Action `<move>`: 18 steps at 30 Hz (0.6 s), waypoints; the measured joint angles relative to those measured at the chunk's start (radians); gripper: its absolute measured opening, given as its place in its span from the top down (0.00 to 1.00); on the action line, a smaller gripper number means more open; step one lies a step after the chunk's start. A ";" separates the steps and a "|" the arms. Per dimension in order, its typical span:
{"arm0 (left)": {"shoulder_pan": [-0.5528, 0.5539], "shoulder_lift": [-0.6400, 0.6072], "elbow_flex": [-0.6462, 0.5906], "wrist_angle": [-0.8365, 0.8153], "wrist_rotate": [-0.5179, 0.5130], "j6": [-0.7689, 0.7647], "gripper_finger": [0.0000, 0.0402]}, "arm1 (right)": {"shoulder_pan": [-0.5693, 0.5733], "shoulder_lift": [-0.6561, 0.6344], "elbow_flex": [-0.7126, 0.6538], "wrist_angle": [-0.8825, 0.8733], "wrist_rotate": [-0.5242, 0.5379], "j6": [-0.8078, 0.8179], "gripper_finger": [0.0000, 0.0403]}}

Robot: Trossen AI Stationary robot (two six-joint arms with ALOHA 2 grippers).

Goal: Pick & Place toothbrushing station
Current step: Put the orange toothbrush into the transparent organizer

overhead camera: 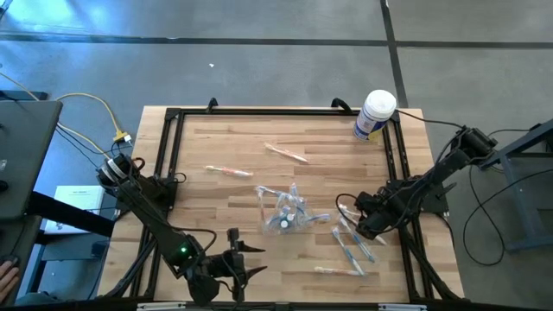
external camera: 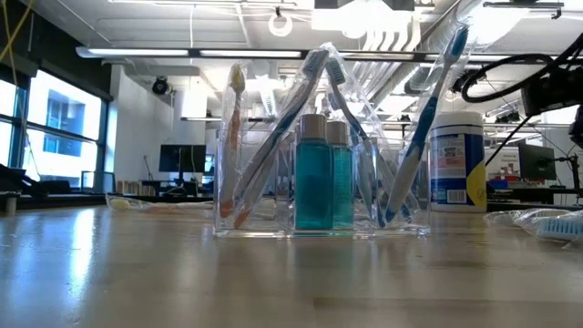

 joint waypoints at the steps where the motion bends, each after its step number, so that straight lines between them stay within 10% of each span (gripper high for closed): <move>1: 0.000 0.000 0.000 0.000 0.000 0.000 0.52 | 0.000 0.000 -0.005 0.004 -0.001 0.000 0.46; 18: 0.000 0.000 0.000 0.000 0.000 -0.004 0.52 | 0.001 -0.002 -0.126 0.102 -0.025 -0.014 0.55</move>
